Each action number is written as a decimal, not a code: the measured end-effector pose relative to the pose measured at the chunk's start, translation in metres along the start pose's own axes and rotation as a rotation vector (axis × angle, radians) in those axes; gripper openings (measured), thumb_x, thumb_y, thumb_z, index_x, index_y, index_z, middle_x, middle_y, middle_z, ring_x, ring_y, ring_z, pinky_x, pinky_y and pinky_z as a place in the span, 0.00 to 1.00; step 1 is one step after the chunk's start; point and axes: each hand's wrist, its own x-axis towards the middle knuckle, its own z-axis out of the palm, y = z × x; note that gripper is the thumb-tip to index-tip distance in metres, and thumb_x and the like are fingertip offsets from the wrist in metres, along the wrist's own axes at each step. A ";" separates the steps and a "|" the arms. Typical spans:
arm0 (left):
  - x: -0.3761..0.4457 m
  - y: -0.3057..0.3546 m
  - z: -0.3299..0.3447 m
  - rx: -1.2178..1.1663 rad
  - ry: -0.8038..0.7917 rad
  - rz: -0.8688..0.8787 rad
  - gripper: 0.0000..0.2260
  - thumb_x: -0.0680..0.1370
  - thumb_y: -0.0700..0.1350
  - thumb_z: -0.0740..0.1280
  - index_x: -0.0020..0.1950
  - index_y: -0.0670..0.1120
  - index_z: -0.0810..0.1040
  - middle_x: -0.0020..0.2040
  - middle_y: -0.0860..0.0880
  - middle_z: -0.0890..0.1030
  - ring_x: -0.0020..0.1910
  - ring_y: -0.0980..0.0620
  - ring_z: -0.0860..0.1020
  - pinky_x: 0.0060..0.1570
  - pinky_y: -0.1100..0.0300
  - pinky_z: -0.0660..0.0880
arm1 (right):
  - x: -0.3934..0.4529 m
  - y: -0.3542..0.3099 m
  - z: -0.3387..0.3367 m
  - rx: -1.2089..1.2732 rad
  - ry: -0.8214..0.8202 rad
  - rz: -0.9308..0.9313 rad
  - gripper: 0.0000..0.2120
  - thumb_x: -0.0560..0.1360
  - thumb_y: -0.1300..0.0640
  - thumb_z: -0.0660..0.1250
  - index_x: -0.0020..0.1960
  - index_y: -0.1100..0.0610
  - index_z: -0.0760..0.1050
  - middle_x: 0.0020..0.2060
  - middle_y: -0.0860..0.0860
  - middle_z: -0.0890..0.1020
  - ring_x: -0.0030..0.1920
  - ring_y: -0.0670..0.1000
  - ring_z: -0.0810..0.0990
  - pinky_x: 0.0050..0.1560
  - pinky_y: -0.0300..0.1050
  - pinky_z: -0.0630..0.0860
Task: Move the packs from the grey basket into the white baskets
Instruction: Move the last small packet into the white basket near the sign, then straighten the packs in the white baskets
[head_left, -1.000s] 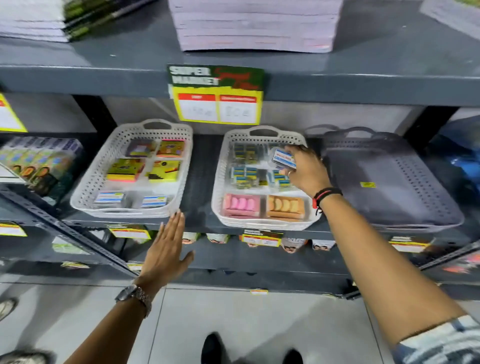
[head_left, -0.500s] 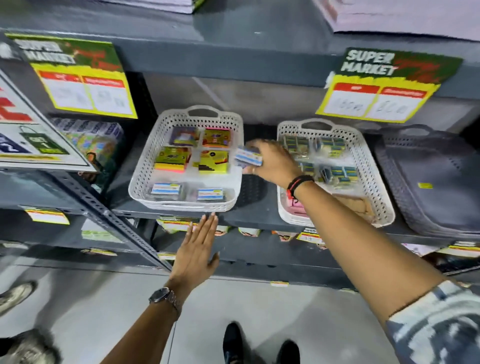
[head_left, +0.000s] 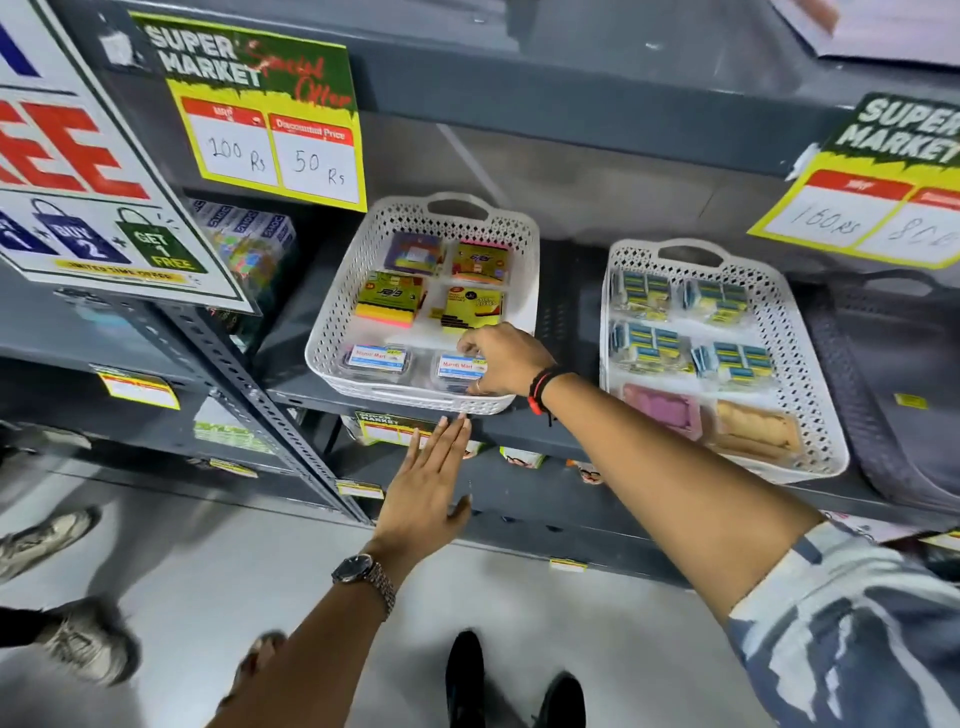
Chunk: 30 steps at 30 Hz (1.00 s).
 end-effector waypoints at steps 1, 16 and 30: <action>0.000 0.000 0.000 -0.001 0.001 0.001 0.40 0.74 0.51 0.63 0.78 0.46 0.41 0.79 0.51 0.44 0.77 0.53 0.40 0.76 0.52 0.40 | 0.000 0.000 0.001 0.004 0.003 0.001 0.26 0.66 0.53 0.77 0.61 0.56 0.75 0.60 0.54 0.80 0.60 0.57 0.77 0.58 0.50 0.77; -0.013 -0.010 -0.047 -0.043 0.201 0.126 0.26 0.76 0.46 0.65 0.73 0.45 0.66 0.65 0.45 0.77 0.62 0.46 0.77 0.62 0.51 0.74 | -0.011 0.022 -0.049 0.103 -0.057 0.006 0.32 0.72 0.56 0.72 0.73 0.56 0.65 0.71 0.54 0.69 0.70 0.55 0.69 0.70 0.44 0.65; 0.105 -0.047 -0.151 -0.180 -0.207 -0.070 0.18 0.71 0.43 0.74 0.60 0.44 0.77 0.57 0.46 0.81 0.57 0.46 0.79 0.58 0.54 0.75 | -0.005 0.008 -0.037 -0.059 -0.221 -0.007 0.27 0.68 0.55 0.76 0.62 0.63 0.73 0.59 0.59 0.78 0.58 0.58 0.77 0.58 0.50 0.77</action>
